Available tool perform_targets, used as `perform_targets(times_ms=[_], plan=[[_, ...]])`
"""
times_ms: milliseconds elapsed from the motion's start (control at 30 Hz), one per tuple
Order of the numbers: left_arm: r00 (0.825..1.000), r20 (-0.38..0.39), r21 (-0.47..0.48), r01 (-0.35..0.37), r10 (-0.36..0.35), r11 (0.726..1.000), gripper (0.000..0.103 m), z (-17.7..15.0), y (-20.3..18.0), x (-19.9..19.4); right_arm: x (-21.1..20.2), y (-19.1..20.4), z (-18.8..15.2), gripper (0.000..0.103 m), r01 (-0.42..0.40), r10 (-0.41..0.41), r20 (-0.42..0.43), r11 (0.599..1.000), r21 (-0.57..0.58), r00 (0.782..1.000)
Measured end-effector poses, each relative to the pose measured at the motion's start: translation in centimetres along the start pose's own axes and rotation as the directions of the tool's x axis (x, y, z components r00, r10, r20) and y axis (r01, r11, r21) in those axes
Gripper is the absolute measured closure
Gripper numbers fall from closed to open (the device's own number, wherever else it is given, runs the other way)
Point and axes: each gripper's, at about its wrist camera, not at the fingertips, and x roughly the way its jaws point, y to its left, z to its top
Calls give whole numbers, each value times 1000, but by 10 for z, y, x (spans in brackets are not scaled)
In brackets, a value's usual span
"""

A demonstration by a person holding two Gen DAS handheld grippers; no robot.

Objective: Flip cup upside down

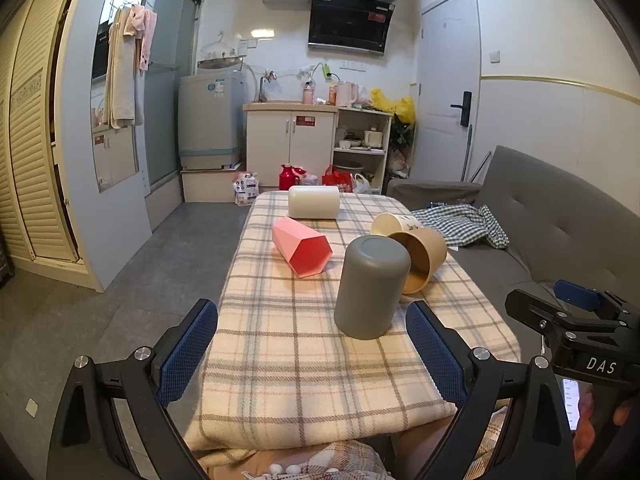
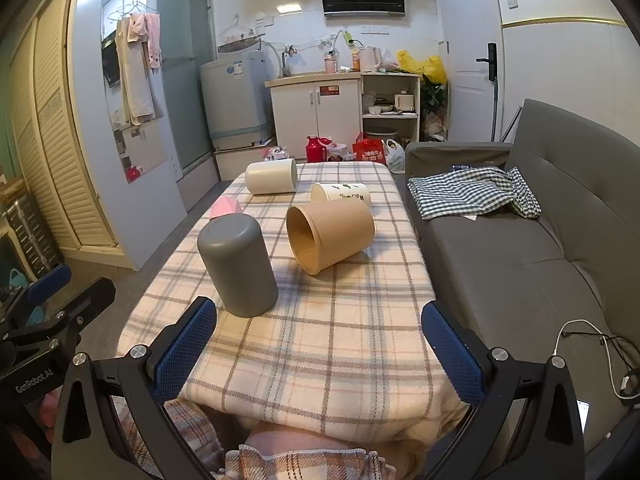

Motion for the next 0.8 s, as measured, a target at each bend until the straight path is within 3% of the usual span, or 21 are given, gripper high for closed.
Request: perform_targets(times_ms=[800], plan=[[1000, -20, -9, 1, -2, 1000, 5, -2, 5, 3, 4, 1, -1, 0, 1, -1, -10, 1000, -1, 1000]])
